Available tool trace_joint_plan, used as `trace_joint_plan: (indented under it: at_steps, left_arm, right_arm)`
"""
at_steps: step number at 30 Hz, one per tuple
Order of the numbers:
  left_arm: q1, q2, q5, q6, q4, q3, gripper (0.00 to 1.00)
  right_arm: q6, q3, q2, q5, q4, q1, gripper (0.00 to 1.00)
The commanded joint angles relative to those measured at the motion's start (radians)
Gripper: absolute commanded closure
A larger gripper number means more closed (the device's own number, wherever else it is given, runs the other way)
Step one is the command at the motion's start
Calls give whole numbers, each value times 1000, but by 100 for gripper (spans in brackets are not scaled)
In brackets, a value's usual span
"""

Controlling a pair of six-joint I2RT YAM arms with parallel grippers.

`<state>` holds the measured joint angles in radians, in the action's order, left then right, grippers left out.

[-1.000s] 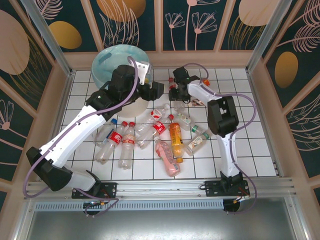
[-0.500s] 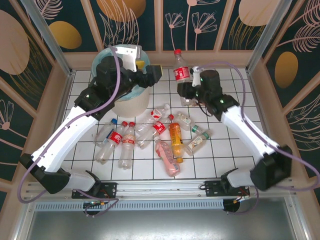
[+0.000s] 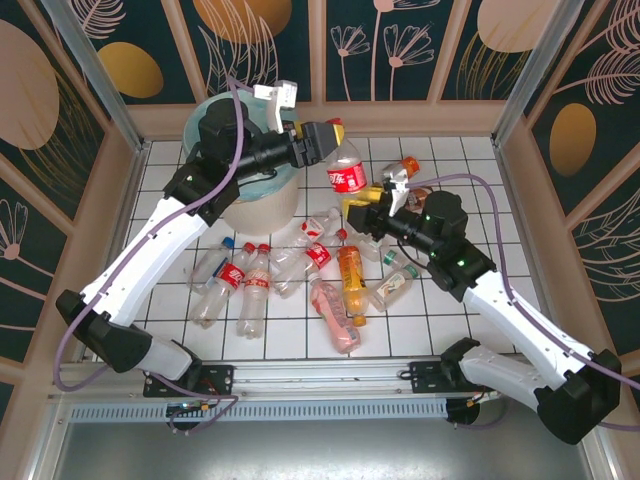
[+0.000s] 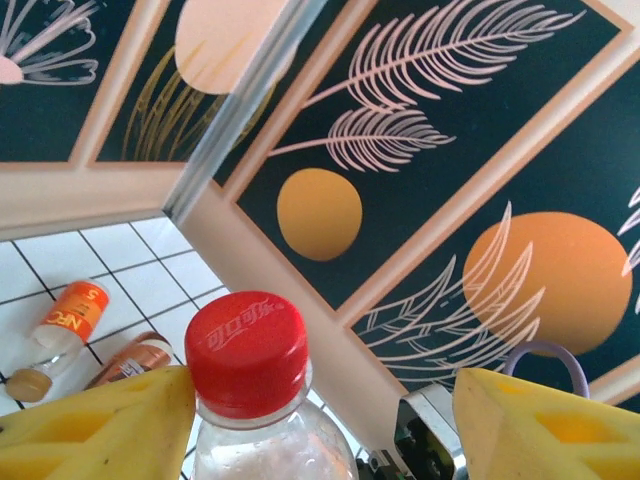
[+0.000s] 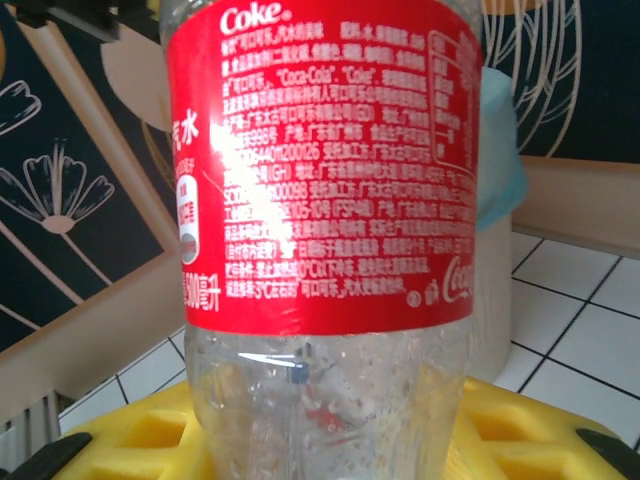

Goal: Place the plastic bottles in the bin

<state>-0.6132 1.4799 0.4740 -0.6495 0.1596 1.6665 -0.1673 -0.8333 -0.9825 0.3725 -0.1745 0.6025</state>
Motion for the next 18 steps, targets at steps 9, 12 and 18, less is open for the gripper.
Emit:
trace_joint_plan:
  at_steps: [9,12,18]
  left_arm:
    - [1,-27,-53,38,45,-18,35]
    - [2,-28,-68,57,60,-17,49]
    - [1,-41,-91,69,47,-21,68]
  right_arm:
    - [35,-7,3,117,-95,41,60]
    - [35,-12,1,114,-86,47,60]
    - [24,-21,-1,59,-62,55,51]
